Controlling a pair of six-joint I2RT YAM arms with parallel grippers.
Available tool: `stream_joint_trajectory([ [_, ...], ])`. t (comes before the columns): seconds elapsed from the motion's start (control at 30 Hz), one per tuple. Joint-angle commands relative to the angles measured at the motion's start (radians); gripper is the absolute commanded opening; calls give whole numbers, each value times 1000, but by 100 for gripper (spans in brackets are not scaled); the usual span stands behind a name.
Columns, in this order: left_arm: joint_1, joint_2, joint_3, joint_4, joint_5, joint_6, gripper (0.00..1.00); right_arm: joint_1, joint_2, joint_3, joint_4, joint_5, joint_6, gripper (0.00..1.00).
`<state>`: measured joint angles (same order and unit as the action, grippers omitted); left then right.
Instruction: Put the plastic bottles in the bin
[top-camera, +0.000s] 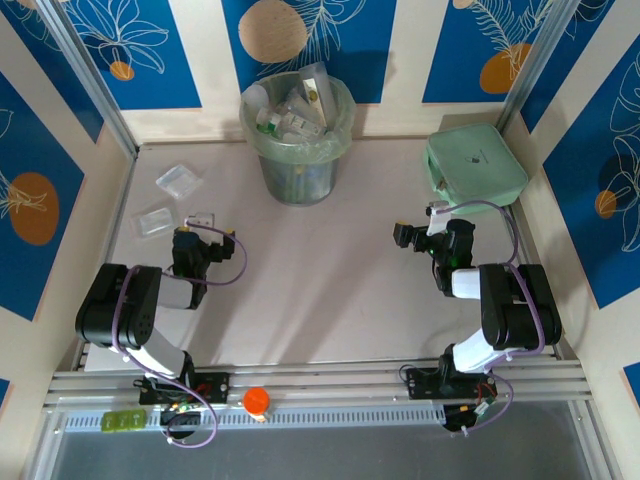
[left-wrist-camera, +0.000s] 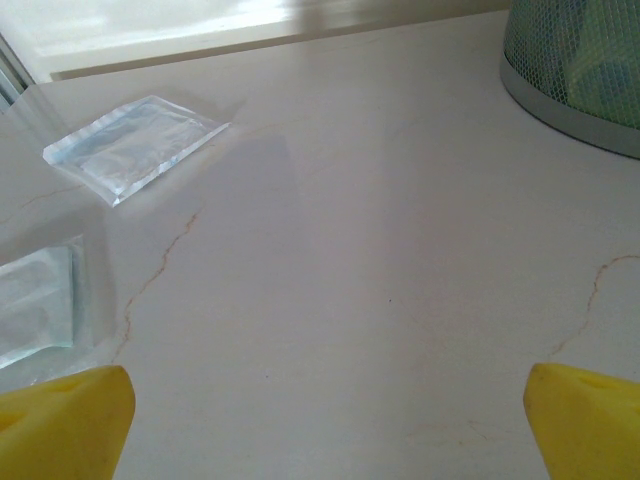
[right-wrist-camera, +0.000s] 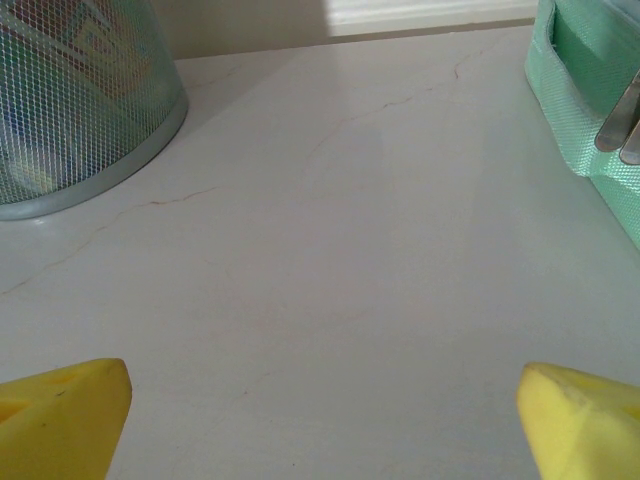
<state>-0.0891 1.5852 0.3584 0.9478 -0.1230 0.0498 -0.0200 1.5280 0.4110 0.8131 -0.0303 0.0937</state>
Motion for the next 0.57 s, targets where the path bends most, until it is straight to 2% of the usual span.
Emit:
stream_joint_trajectory([
  [0.0, 9, -20, 13, 0, 20, -4, 99, 2, -7, 5, -4, 4, -14, 99],
  [0.53, 11, -21, 14, -2, 26, -5, 99, 3, -6, 4, -4, 4, -15, 99],
])
